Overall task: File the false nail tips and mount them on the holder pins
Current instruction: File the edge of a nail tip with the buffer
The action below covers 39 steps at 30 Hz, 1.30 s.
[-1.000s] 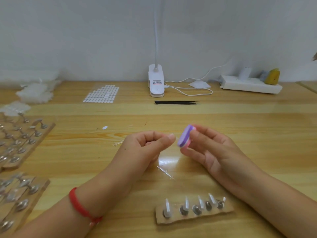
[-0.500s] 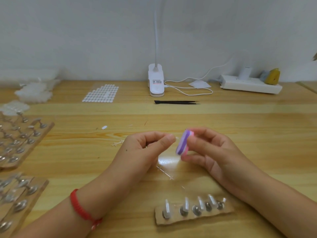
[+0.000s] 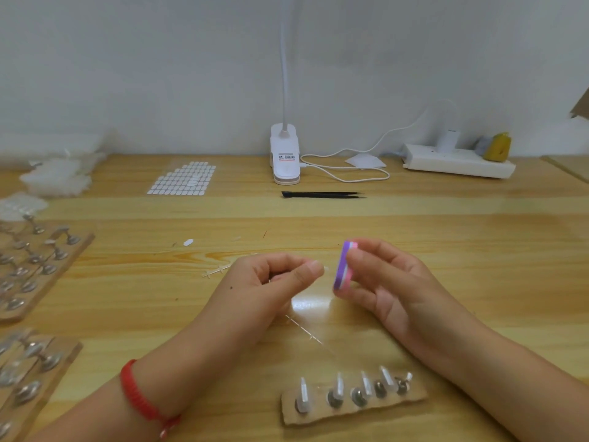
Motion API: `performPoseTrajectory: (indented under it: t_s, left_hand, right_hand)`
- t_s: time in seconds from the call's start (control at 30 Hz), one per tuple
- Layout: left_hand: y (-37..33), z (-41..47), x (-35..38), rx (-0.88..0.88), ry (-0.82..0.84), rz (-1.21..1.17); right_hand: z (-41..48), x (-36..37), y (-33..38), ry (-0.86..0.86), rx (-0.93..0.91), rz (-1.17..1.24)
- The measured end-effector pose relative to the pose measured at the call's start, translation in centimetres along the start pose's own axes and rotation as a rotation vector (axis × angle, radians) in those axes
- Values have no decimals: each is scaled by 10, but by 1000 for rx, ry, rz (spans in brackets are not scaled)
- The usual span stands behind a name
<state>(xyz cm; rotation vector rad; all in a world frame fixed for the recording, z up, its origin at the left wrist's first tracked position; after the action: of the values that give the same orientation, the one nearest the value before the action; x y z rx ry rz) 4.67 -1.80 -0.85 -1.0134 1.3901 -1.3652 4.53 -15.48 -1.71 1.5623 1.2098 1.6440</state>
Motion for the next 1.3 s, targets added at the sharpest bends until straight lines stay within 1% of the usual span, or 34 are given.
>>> performPoseTrajectory:
  t_s: [0.07, 0.1, 0.2, 0.23, 0.33, 0.47, 0.57, 0.6, 0.73, 0.87, 1.0, 1.13, 1.2, 1.3]
  left_hand:
    - [0, 0, -3, 1, -14, 3]
    - [-1, 0, -2, 2, -3, 7]
    - [-1, 0, 3, -11, 27, -6]
    - [-1, 0, 2, -10, 18, -8]
    - [1, 0, 0, -4, -1, 8]
    - [0, -1, 0, -11, -7, 0]
    - [0, -1, -1, 5, -16, 13]
    - [0, 0, -1, 4, -9, 5]
    - [5, 2, -6, -50, -54, -88]
    - [3, 2, -6, -30, -64, -67]
    - [-4, -2, 1, 35, -15, 33]
    - [-3, -2, -3, 36, -62, 1]
    - [-2, -1, -3, 29, -54, -9]
    - [-2, -2, 3, 24, 6, 24]
  right_hand:
    - [-2, 10, -2, 60, 2, -90]
    - [-2, 9, -3, 55, -4, -97]
    - [1, -4, 0, -36, -7, 46]
    - [1, -5, 1, -35, -7, 47]
    - [-1, 7, -1, 48, -2, -82]
    - [1, -6, 1, -39, -17, 15]
    - [-4, 9, -2, 51, -11, -197]
    - [-6, 11, -3, 56, -13, -221]
    - [-3, -5, 2, -77, -34, -29]
    - [-2, -2, -2, -42, -3, -102]
    - [-1, 1, -2, -17, 0, -123]
    - [-3, 8, -1, 28, -13, -167]
    - [-3, 7, 0, 19, -18, -150]
    - [-1, -2, 1, -57, -19, -53]
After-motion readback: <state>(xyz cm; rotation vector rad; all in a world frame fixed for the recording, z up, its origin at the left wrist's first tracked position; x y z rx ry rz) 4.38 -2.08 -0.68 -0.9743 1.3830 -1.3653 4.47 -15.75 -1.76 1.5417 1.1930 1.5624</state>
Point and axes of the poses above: each hand's wrist, its own z-axis towards the middle knuckle, its own x-axis out of the palm, y = z × x, the point moved 9 cm from there along z, towards the middle knuckle, and after that the axes turned 1 degree about z, right-handed, at the moved point
